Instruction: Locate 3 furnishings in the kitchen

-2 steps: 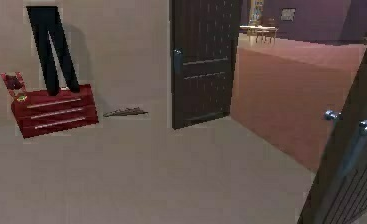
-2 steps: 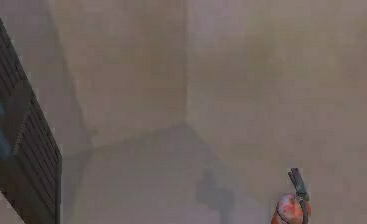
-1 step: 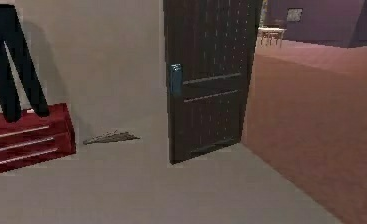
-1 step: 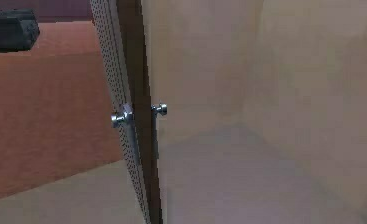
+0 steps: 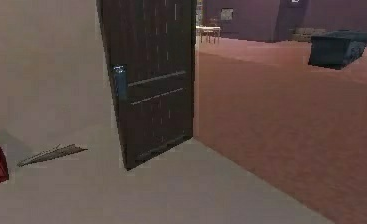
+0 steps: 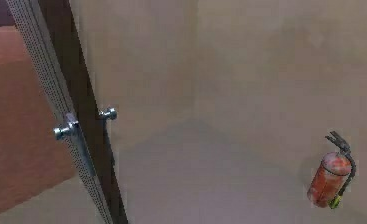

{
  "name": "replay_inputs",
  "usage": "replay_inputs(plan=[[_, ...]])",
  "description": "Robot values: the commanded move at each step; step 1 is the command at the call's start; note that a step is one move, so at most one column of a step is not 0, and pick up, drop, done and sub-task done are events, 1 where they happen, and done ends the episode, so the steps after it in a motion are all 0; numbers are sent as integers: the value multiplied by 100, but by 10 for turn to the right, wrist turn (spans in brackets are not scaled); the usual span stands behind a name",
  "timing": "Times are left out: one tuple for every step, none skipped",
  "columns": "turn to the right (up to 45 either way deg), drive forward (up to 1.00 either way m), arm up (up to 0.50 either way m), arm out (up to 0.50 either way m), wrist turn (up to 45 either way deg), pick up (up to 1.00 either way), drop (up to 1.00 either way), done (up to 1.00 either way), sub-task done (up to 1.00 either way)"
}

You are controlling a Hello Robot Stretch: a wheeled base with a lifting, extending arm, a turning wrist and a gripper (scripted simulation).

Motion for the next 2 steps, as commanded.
replay_inputs(plan=[[0, 70, 0, 0, 0, 0, 0, 0, 0], [270, 0, 0, 0, 0, 0, 0, 0, 0]])
